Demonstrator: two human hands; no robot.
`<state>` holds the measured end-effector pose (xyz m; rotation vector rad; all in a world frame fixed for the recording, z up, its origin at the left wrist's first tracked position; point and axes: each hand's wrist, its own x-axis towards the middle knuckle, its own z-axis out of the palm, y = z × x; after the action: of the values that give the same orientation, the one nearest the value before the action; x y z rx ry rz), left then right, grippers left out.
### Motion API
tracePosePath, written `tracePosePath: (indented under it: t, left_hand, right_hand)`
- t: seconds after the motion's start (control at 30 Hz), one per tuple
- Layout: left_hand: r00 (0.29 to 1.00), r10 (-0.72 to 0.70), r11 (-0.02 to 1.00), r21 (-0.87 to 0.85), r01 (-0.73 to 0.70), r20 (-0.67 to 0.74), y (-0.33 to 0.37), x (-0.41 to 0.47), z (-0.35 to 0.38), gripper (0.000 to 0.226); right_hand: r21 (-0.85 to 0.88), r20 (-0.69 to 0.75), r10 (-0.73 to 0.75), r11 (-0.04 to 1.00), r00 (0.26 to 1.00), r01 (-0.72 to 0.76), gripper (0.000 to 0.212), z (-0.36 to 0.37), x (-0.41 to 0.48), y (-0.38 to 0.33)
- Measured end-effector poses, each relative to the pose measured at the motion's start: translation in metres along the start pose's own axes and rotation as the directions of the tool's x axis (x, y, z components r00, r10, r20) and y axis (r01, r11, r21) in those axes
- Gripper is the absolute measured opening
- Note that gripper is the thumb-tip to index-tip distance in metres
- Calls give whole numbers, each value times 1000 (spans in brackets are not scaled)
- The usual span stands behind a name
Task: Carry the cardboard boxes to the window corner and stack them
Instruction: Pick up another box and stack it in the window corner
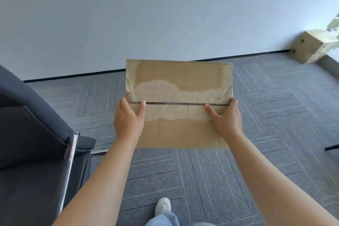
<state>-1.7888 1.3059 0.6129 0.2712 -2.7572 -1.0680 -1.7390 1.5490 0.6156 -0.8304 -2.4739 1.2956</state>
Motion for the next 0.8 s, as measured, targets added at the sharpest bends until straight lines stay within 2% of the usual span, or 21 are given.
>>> tracePosePath:
  t: [0.3, 0.5, 0.8]
  left_hand:
    - [972, 130, 992, -29, -127, 196, 79, 124, 99, 72]
    - [945, 232, 973, -53, -226, 228, 157, 189, 183, 68]
    - [929, 261, 965, -88, -246, 264, 293, 273, 308, 69]
  right_hand:
    - [6, -181, 166, 986, 969, -168, 83, -6, 128, 2]
    - [77, -240, 236, 972, 942, -223, 76, -26, 231, 23]
    - [68, -282, 239, 971, 929, -229, 81, -86, 416, 40]
